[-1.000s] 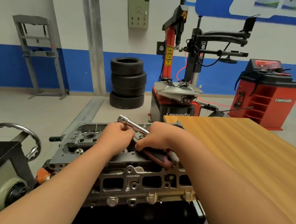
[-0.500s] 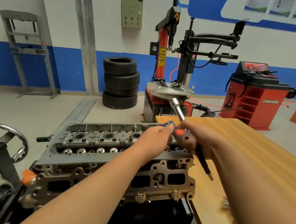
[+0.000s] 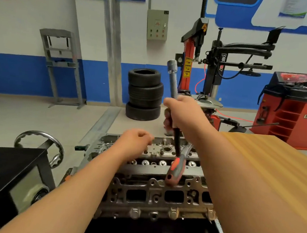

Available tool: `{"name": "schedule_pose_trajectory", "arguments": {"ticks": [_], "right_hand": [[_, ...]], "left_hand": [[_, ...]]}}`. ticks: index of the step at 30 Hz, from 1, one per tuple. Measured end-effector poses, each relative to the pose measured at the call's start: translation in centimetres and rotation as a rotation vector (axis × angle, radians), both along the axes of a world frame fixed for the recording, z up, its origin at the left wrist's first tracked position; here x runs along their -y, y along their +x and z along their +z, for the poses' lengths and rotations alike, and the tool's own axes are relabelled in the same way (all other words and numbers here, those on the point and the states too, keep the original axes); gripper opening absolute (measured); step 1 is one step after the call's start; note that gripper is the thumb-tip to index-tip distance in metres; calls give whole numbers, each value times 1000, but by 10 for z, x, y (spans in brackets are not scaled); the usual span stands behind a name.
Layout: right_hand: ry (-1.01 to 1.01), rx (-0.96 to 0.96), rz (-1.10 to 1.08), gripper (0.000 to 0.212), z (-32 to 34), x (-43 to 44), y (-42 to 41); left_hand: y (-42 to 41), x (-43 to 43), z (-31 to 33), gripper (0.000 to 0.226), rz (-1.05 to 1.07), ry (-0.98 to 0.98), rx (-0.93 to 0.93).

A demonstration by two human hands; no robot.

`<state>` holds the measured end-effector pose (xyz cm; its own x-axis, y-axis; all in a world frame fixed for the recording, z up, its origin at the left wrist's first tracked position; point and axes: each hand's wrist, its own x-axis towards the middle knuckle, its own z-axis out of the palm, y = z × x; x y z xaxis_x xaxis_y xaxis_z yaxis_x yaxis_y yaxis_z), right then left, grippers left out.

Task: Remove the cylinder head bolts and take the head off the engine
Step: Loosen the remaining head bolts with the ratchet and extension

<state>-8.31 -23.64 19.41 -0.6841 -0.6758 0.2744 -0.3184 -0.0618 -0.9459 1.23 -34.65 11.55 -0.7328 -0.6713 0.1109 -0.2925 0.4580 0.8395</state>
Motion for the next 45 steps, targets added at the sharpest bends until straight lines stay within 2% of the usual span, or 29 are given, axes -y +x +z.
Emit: {"name": "schedule_pose_trajectory", "arguments": {"ticks": [3, 6, 9, 12, 18, 22, 27, 30, 34, 36, 38, 39, 42, 45], "right_hand": [[-87, 286, 88, 9, 4, 47, 25], [-108, 333, 22, 9, -12, 84, 42], [-205, 340, -19, 21, -19, 99, 45], [-264, 217, -65, 26, -21, 103, 40], [-210, 44, -99, 26, -38, 107, 46], [-188, -93, -3, 30, -37, 107, 63], [-143, -141, 67, 40, -43, 104, 80], [-100, -97, -14, 35, -37, 104, 71], [-78, -124, -24, 32, -35, 108, 75], [-74, -147, -13, 36, -37, 108, 79], [-66, -152, -1, 38, -36, 106, 75], [-75, -153, 1, 37, -32, 105, 72], [-198, -80, -14, 24, -20, 104, 66], [-259, -27, -19, 25, -18, 108, 64]], "left_hand": [[26, 33, -3, 20, 171, 205, -177], [42, 45, -16, 19, 172, 373, -245], [47, 49, -25, 18, 189, 390, -316], [47, 48, -29, 18, 222, 306, -331], [46, 44, -32, 17, 176, 167, -254], [47, 40, -29, 21, 163, 64, -211], [52, 28, -21, 23, 91, -236, -16], [48, 23, -17, 25, 77, -279, 32], [39, 17, -17, 16, 297, -321, 0], [45, 13, -25, 13, 462, -490, -112], [50, 13, -30, 7, 450, -619, -176], [48, 16, -26, 8, 388, -573, -189], [32, 25, -5, 20, 199, -218, -206], [28, 35, 4, 27, 112, -141, -171]]}}
